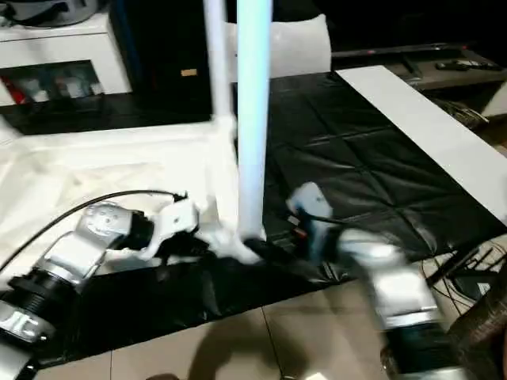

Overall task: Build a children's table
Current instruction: Rotate leg to tighten

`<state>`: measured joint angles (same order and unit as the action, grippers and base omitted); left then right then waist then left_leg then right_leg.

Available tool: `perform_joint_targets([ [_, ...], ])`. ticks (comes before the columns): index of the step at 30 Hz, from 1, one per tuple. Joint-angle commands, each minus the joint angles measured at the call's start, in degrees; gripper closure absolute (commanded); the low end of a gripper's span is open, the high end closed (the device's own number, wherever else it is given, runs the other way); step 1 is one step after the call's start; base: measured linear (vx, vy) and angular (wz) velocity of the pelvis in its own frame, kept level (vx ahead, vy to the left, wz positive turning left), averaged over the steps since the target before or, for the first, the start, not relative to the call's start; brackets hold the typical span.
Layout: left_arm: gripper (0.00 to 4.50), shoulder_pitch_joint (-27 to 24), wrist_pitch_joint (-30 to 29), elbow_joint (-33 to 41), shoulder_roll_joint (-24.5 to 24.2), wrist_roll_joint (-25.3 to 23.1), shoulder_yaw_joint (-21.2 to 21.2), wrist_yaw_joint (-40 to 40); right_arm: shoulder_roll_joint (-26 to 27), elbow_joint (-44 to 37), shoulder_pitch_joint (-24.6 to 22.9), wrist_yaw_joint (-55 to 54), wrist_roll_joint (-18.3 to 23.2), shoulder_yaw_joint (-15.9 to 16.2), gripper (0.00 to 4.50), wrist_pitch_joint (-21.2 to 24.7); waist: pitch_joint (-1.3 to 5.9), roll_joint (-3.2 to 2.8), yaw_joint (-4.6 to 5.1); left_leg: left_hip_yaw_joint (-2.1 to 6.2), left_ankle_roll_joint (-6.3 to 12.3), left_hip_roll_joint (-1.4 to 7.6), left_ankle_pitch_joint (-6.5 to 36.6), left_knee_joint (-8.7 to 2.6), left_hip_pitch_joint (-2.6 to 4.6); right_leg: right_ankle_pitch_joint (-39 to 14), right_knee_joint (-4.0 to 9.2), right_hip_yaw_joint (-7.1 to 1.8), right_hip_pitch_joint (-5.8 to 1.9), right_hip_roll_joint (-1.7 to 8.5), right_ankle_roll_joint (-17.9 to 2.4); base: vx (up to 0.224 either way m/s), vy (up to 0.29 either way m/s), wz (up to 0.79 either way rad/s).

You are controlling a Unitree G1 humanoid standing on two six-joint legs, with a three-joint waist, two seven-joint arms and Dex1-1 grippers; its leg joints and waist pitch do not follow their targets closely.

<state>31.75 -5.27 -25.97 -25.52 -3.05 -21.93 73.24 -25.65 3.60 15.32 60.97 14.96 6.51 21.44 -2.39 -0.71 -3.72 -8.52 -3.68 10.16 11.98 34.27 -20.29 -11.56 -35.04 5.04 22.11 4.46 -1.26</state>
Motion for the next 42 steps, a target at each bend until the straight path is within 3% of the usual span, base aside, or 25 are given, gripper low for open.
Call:
perform_joint_targets([
  [1, 4.5, 1.5, 3.11, 0.09, 0.1, -0.52, -2.99, 3.81, -0.52, 0.44, 0.63, 2.38, 0.15, 1.12, 0.05, -1.57, 3.02, 0.34, 0.16, 0.16, 3.86, 3.1, 7.7, -4.21, 0.03, -8.63, 4.16, -3.51, -3.08, 4.51, -12.58, 0.0, 0.0, 0.0],
  [2, 4.5, 2.17, 4.37, -0.61, -0.13, -0.43, -3.61, 5.63, -1.32, 1.25, 1.26, 4.42, -0.3, 2.08, 0.05, -2.89, 2.99, 0.61, 0.23, 0.12, 3.86, 3.09, 7.69, -4.23, -0.03, -8.82, 4.24, -3.47, -3.05, 4.47, -12.53, 0.0, 0.0, 0.0],
  [4, 4.5, 2.71, 5.22, -0.8, -0.27, -0.28, -4.25, 7.41, -1.99, 1.83, 1.84, 6.77, -0.49, 3.13, 0.05, -4.14, 2.98, 0.43, 0.11, 0.09, 3.71, 3.1, 8.04, -4.21, 0.09, -9.92, 4.32, -3.46, -2.98, 4.52, -12.59, 0.0, 0.0, 0.0],
  [8, 4.5, 2.99, 6.82, -0.4, -0.23, 0.34, -5.22, 10.36, -3.03, 2.78, 2.84, 10.61, -0.21, 5.02, 0.05, -4.81, 3.17, 0.74, -0.35, 0.0, 4.39, 3.3, 6.16, -4.12, 0.09, -5.83, 3.67, -3.45, -3.07, 4.48, -13.77, 0.0, 0.0, 0.0],
  [14, 4.5, 3.47, 9.35, -1.05, -0.08, -0.37, -6.5, 12.12, -3.18, 6.49, 5.13, 12.93, -2.02, 7.59, 0.52, -8.32, 3.13, 0.86, -0.96, -0.18, 4.19, 3.38, 6.02, -4.08, 0.12, -6.2, 3.63, -3.44, -3.0, 4.59, -14.03, 0.0, 0.0, 0.0],
  [19, 4.5, 3.54, 10.34, -1.62, -0.23, -0.82, -6.91, 12.83, -3.14, 7.45, 6.8, 16.03, -0.84, 8.34, 0.86, -7.69, 3.09, 1.06, -1.03, -0.24, 3.94, 3.45, 6.56, -4.09, 0.21, -7.63, 3.71, -3.48, -2.97, 4.62, -13.55, 0.0, 0.0, 0.0],
  [24, 4.5, 3.61, 11.0, -2.01, -0.55, -1.02, -7.03, 13.03, -3.04, 8.22, 7.48, 17.12, -0.6, 8.84, 1.17, -7.99, 3.14, 1.1, -1.02, -0.29, 4.16, 3.47, 5.52, -4.03, 0.18, -5.44, 3.42, -3.43, -2.98, 4.51, -14.1, 0.0, 0.0, 0.0],
  [25, 4.5, 3.61, 11.3, -2.27, -0.71, -1.09, -7.08, 13.0, -2.84, 8.52, 7.76, 17.74, -0.38, 9.21, 1.23, -7.7, 3.17, 1.37, -1.03, -0.32, 4.35, 3.45, 5.34, -3.98, 0.15, -5.23, 3.4, -3.42, -3.01, 4.53, -14.14, 0.0, 0.0, 0.0],
  [39, 4.5, 3.85, 11.98, -3.94, -0.86, -1.67, -6.99, 12.35, -2.28, 8.2, 7.86, 19.04, 0.72, 9.68, 2.39, -5.7, 3.09, 0.95, -1.16, -0.8, 3.2, 3.57, 6.75, -4.02, 0.4, -7.91, 3.66, -3.43, -2.77, 4.47, -13.49, 0.0, 0.0, 0.0],
  [42, 4.5, 3.76, 10.99, -4.07, -0.58, -1.35, -6.58, 11.84, -1.63, 7.75, 7.44, 18.34, 1.19, 9.22, 2.45, -4.66, 3.07, 1.21, -1.17, -0.84, 2.86, 3.56, 7.1, -4.07, 0.33, -8.38, 3.69, -3.44, -2.87, 4.49, -13.19, 0.0, 0.0, 0.0],
])
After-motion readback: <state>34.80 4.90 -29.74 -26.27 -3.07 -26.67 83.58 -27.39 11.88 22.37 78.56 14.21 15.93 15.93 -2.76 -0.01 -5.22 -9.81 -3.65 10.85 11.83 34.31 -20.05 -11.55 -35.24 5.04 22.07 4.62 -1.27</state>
